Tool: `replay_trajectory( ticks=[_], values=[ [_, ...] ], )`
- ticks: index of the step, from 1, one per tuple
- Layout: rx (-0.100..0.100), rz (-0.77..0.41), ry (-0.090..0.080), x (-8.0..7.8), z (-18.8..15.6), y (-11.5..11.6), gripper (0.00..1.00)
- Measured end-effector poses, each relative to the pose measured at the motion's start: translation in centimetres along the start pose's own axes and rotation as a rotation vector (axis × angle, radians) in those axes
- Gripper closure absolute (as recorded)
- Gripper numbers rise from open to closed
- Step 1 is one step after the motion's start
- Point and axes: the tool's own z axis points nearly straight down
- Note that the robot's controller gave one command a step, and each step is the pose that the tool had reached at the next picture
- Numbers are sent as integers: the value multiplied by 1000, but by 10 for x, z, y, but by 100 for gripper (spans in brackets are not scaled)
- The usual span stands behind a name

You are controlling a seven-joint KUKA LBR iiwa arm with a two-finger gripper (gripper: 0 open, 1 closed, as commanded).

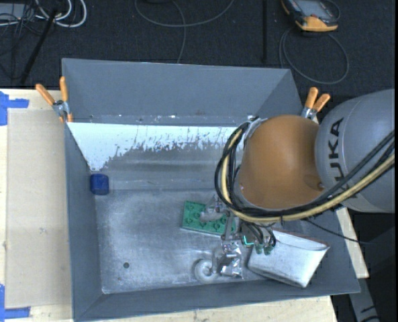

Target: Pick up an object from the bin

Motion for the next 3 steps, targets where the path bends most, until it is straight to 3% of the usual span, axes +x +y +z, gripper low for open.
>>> replay_trajectory(
  ticks=[1,2,3],
  values=[
    [-4,-151,-24,-17,119,-105,0],
    [0,-475,-11,-9,91,-115,0],
    [0,-490,-13,-25,88,-87,0]
  ],
)
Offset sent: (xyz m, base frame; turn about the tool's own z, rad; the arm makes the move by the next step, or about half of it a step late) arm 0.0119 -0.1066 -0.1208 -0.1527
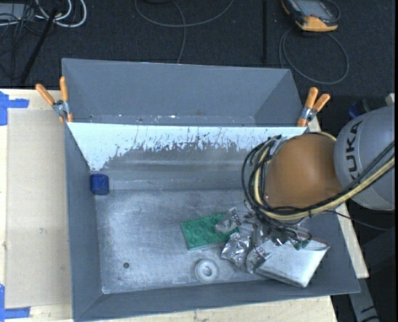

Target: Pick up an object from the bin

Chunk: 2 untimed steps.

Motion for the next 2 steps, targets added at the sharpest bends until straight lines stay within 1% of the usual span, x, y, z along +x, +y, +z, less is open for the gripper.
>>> replay_trajectory(
  ticks=[1,2],
  values=[
    [1,-37,-18,4,28,-13,0],
    [1,-39,-5,1,25,-12,0]
  ],
)
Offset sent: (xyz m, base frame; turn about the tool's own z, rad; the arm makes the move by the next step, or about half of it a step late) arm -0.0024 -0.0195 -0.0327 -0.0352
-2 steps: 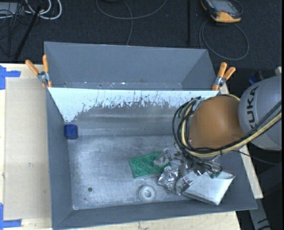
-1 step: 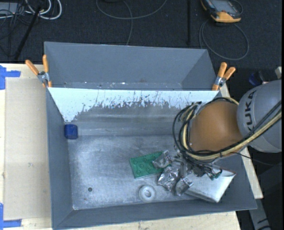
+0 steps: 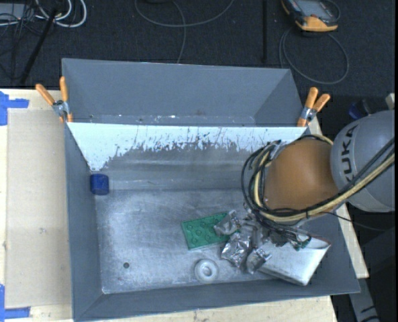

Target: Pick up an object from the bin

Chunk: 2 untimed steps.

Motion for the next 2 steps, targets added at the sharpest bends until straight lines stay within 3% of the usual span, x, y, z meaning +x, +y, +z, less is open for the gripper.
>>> replay_trajectory(
  ticks=[1,2],
  values=[
    [5,5,-10,-3,-3,-2,100],
    [2,8,3,-5,-54,-1,100]
  ],
)
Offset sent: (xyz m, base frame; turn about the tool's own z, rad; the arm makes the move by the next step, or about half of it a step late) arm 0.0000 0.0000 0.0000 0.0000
